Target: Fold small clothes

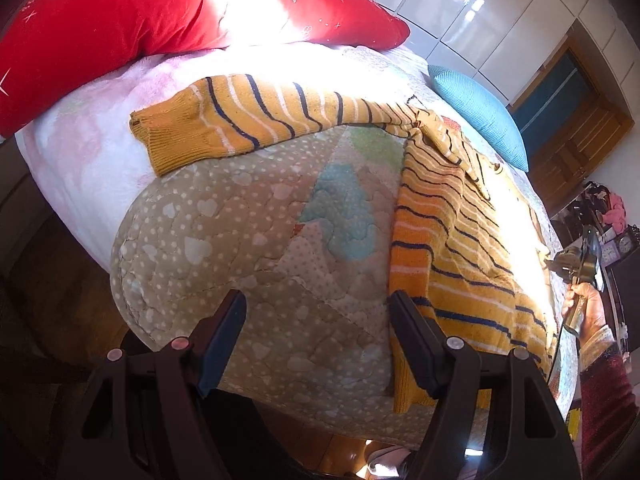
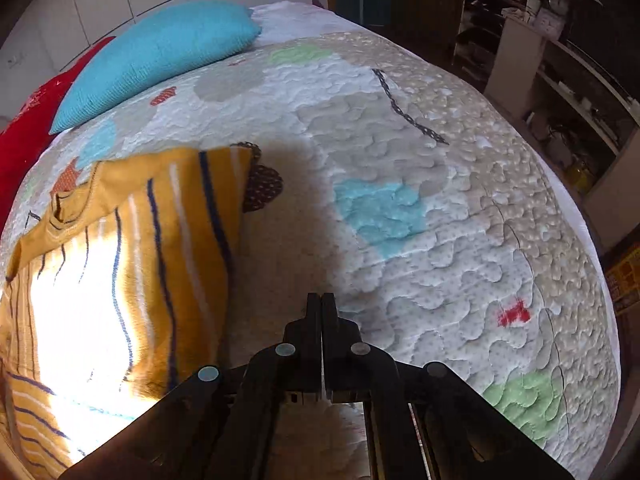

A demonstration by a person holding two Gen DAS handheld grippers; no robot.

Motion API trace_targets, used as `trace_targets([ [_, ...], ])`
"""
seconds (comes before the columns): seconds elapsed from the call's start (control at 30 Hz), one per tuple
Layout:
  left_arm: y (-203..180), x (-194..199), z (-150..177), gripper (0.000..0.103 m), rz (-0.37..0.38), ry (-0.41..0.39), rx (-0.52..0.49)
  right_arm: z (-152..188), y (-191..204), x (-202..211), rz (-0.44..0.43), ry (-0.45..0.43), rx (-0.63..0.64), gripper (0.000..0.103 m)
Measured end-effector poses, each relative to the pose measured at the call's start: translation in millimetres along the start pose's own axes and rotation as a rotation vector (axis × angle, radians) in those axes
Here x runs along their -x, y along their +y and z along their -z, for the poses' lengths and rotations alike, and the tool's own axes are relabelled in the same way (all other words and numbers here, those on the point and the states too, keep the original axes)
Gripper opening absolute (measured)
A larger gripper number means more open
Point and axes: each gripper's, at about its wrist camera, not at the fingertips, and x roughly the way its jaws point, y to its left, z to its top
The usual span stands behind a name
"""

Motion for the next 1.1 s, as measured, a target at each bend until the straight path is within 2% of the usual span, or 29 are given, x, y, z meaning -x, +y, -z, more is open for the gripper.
trace_targets([
  [0.1, -5.5, 3.1, 0.6, 0.073, -0.02, -0.009, -0.025, 7.5, -20.2, 17.8, -0.14, -0.044, -0.066, 0.005],
  [0.17, -7.7, 3.0, 0.5, 0.073, -0.031, -0.007, -0.033, 10.3, -22.9, 29.8, -0.255, -0.054, -0.091, 0.033],
  [0.2, -8.7, 2.6, 0.9, 0.073, -0.031, -0.006, -0.034, 11.0, -22.0, 34.7, -0.302, -0.061, -0.092, 0.06],
  [0.23, -9.9, 2.1, 1.6, 0.073, -0.031, -0.004, -0.034, 11.5, -16.2, 37.6, -0.343, -0.067, -0.087, 0.069],
  [0.27, -12.4, 1.8, 2.2, 0.073, -0.03, -0.002, -0.037, 12.1, -12.2, 39.3, -0.372, -0.07, -0.079, 0.068],
  [0.33, -19.6, 2.4, 3.8, 0.073, -0.025, -0.002, -0.051, 13.6, 3.2, 35.8, -0.376, -0.058, -0.045, 0.067],
  [0.37, -23.8, 3.3, 4.3, 0.073, -0.024, -0.004, -0.062, 14.5, 16.4, 29.3, -0.363, -0.039, -0.015, 0.061],
  [0.4, -28.0, 4.5, 4.4, 0.073, -0.024, -0.006, -0.075, 17.1, 26.9, 22.4, -0.354, -0.01, 0.018, 0.02],
  [0.43, -32.1, 5.8, 3.7, 0.073, -0.027, -0.01, -0.088, 20.3, 34.7, 14.7, -0.346, 0.033, 0.054, 0.015],
  [0.5, -36.1, 9.5, 0.2, 0.073, -0.045, -0.03, -0.109, 23.1, 40.9, 16.9, -0.277, 0.007, 0.115, 0.013],
  [0.6, -30.7, 10.7, -12.1, 0.073, -0.082, -0.062, -0.114, 18.1, 33.5, 13.8, -0.164, -0.008, 0.116, 0.014],
  [0.67, -21.7, 8.7, -24.4, 0.073, -0.107, -0.084, -0.097, 17.3, 32.2, 15.0, -0.139, -0.012, 0.114, 0.025],
  [0.7, -16.8, 7.1, -31.1, 0.074, -0.122, -0.094, -0.089, 18.2, 31.7, 19.1, -0.147, -0.019, 0.111, 0.031],
  [0.77, -5.6, 3.9, -43.6, 0.075, -0.154, -0.103, -0.074, 24.7, 28.1, 34.9, -0.185, -0.051, 0.107, 0.032],
  [0.83, 2.7, 0.9, -55.5, 0.075, -0.192, -0.114, -0.078, 35.1, 24.5, 54.4, -0.209, -0.092, 0.114, 0.037],
  [0.93, 9.5, -5.8, -70.2, 0.081, -0.284, -0.132, -0.153, 57.7, 16.9, 80.3, -0.265, -0.139, 0.127, 0.045],
  [1.03, 17.4, -21.8, -83.1, 0.081, -0.395, -0.135, -0.252, 82.0, 11.8, 94.9, -0.282, -0.149, 0.148, 0.046],
  [1.1, 26.8, -34.9, -91.5, 0.081, -0.433, -0.106, -0.279, 97.5, 10.4, 98.9, -0.278, -0.147, 0.162, 0.047],
])
